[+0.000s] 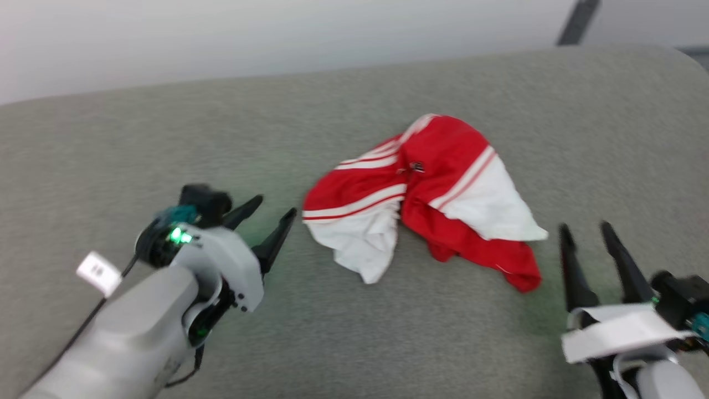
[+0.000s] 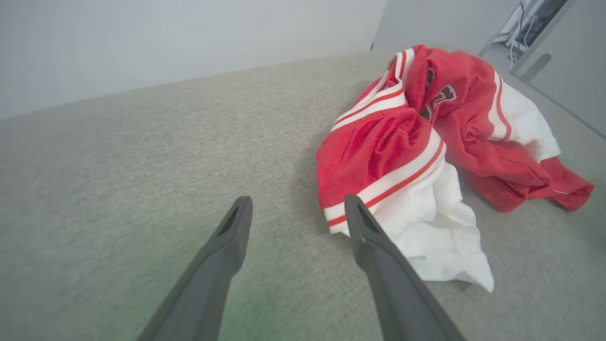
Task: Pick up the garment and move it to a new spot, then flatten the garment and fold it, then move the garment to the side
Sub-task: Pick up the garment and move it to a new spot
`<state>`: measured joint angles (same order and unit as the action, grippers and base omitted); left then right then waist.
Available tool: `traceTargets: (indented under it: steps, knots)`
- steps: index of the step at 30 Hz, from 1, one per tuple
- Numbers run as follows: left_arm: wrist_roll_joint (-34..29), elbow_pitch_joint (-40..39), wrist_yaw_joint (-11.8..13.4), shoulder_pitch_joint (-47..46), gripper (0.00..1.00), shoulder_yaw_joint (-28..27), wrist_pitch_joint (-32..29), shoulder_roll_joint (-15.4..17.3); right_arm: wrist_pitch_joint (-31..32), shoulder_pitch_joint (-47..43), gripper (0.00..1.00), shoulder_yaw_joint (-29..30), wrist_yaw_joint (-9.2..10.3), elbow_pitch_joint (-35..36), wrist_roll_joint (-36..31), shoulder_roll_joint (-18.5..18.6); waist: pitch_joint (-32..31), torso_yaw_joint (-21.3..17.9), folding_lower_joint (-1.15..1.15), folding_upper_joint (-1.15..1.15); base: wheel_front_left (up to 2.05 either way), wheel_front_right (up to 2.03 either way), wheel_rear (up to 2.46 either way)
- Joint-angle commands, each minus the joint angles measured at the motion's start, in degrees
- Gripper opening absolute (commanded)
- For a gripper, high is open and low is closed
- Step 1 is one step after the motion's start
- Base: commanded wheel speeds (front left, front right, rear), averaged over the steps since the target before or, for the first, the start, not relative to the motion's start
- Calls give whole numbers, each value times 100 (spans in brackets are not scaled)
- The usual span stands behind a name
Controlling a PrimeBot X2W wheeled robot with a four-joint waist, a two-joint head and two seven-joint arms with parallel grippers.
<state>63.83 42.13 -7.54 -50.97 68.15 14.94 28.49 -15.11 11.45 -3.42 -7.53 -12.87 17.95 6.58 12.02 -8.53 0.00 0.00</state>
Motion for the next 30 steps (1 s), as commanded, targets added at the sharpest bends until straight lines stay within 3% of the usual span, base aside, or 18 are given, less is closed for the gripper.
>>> traceTargets:
  steps: [1, 9, 15, 22, 30]
  knots:
    - [-63, -31, 12, 285, 100, -379, 24, -29, -5, -183, 100, 135, 8, -17, -13, 90, -386, 538, 0, 0, 0, 0, 0]
    - [-1203, -737, 303, 2111, 100, -2775, 19, -81, -5, -734, 100, 632, 8, 12, -3, 341, -619, 996, 0, 0, 0, 0, 0]
    - [-2218, -1501, 504, 3490, 100, -4359, 20, -230, -2, -923, 100, 826, 8, 69, 27, 424, -719, 1105, 0, 0, 0, 0, 0]
    - [-3345, -2426, 633, 4538, 100, -5681, 21, -486, 31, -1032, 100, 878, 8, 144, 21, 414, -910, 1083, 0, 0, 0, 0, 0]
    - [-4410, -3291, 546, 5099, 100, -6502, 21, -998, 66, -1119, 100, 939, 8, 252, 52, 379, -1067, 1055, 0, 0, 0, 0, 0]
